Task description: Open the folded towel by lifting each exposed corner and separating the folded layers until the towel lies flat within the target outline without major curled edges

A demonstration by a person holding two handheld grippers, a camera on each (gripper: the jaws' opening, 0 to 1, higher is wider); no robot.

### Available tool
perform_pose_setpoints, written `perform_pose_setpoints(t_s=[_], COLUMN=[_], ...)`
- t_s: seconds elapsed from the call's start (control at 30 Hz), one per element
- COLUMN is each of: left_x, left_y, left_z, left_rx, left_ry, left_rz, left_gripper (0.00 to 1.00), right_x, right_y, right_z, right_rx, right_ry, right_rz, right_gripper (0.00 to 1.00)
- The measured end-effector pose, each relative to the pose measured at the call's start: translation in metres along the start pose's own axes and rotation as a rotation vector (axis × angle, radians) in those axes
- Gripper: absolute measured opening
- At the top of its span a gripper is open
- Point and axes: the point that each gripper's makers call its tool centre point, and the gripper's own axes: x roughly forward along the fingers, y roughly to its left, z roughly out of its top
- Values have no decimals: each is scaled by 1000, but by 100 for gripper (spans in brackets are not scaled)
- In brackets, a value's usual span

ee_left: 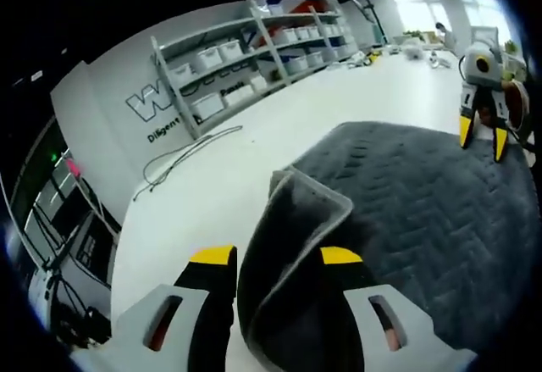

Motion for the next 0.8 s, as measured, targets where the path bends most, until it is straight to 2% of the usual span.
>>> perform_pose_setpoints(t_s=[0.2, 0.4, 0.6, 0.8], left_x=[1, 0, 1, 5], left_y=[2, 9, 19, 32], left_z=[1, 0, 0, -5], left_rx=[-6, -37, -87, -173], left_ry=[-9, -15, -29, -41], left_rz=[-8, 3, 12, 24], left_gripper=[22, 15, 10, 6], right_x=[0, 0, -2, -2], right_y=[-1, -2, -3, -4], right_z=[0, -1, -1, -1], right_rx=[1, -1, -6, -7], right_ry=[-3, -6, -6, -4], right_rz=[-2, -8, -12, -17], right_gripper=[33, 32, 32, 32])
